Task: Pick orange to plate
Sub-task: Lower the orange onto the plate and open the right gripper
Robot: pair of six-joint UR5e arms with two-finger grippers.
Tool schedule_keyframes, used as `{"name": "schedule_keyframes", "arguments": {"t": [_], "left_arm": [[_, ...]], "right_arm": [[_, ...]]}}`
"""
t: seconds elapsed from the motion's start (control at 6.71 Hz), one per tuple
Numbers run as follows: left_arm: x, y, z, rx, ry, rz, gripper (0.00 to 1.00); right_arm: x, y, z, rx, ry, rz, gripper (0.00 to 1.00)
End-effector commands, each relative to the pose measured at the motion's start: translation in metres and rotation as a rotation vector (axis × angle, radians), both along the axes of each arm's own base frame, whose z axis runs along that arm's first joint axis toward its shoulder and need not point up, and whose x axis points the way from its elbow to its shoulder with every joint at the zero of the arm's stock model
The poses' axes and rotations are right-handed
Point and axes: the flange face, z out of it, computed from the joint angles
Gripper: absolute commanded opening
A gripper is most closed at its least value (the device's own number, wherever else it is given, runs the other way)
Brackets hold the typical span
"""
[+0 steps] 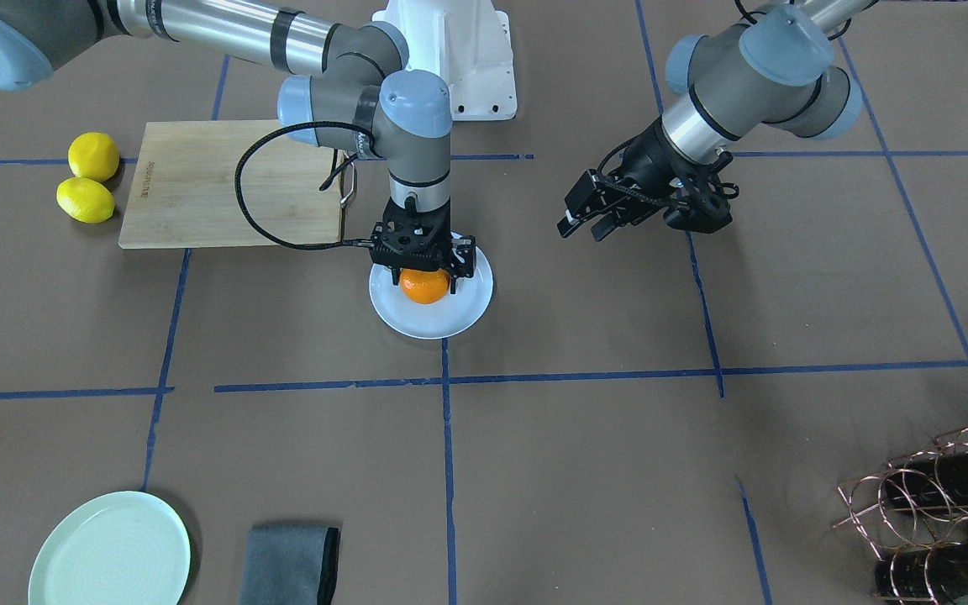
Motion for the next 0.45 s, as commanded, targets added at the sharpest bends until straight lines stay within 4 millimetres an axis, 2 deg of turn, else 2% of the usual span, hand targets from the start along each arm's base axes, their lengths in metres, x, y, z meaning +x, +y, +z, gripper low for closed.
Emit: {"name": "schedule_keyframes", "arguments": {"t": [0.0, 0.15, 0.3], "left_arm": [[-0.013, 0.000, 0.009, -0.001, -0.008, -0.007, 0.67], [-0.032, 0.005, 0.021, 0.027, -0.023, -0.013, 0.67], [-0.064, 0.009, 0.062, 0.129, -0.091, 0.030, 0.68]], "right_arm": [[0.079, -0.001, 0.001, -0.011, -0.087, 0.000, 1.00], [0.135, -0.003, 0.012, -0.015, -0.120, -0.008, 1.00], [0.207, -0.016, 0.040, -0.017, -0.129, -0.046, 1.00]]}}
